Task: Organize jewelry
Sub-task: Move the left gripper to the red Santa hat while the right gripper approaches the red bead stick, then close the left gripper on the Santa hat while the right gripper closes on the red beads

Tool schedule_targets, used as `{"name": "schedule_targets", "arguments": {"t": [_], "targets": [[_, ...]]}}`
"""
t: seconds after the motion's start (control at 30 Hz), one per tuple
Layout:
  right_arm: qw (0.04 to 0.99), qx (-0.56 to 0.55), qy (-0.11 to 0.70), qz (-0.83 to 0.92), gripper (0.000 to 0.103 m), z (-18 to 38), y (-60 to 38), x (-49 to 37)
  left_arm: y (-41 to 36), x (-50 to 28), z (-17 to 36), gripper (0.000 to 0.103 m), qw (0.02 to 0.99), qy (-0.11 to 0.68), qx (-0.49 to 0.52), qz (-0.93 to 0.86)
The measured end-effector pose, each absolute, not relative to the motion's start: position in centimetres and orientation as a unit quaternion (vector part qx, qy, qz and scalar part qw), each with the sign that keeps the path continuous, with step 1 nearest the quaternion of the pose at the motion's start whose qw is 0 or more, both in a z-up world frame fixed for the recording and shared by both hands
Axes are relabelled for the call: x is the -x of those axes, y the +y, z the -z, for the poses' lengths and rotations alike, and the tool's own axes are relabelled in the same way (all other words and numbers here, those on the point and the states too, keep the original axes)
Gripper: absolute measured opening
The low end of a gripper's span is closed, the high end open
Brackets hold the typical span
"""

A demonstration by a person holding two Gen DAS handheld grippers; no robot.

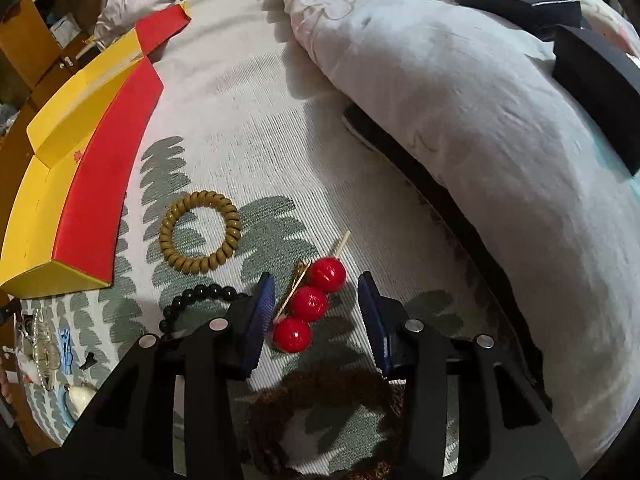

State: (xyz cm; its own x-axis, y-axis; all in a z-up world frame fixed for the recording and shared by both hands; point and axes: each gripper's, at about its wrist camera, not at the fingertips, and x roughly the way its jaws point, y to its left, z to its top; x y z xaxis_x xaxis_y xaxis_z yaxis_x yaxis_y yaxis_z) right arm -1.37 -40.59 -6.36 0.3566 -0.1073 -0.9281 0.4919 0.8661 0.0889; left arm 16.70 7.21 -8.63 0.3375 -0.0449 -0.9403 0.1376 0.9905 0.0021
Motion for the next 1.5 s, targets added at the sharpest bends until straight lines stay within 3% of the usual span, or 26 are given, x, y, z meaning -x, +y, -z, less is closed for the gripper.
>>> {"name": "schedule_targets", "arguments": {"t": [0.17, 0.5, 0.9, 1.17, 1.33, 1.5], "targets": [[0.795, -0.173, 0.549, 0.191, 0.038, 7.0, -40.4, 0.6, 7.4, -16.9, 9.3, 0.076, 0.809, 0.584, -0.029, 0.061], [0.795, -0.165, 0.552, 0.190, 0.036, 7.4, -40.2, 0.2, 7.4, -17.3, 9.5, 0.067, 0.806, 0.588, -0.026, 0.059], [0.796, -0.167, 0.552, 0.184, 0.034, 7.5, -40.4, -0.1, 7.3, -16.8, 9.3, 0.048, 0.805, 0.589, -0.018, 0.070], [0.799, -0.181, 0.547, 0.173, 0.029, 7.5, -40.6, 0.1, 7.4, -16.8, 9.0, 0.021, 0.803, 0.590, -0.001, 0.083], [0.801, -0.186, 0.542, 0.172, 0.027, 7.2, -40.8, 0.4, 7.8, -16.6, 8.7, 0.010, 0.805, 0.587, 0.009, 0.086], [0.809, -0.193, 0.527, 0.172, 0.027, 6.5, -41.3, 1.0, 8.0, -16.2, 8.3, 0.009, 0.808, 0.581, 0.016, 0.094]]}}
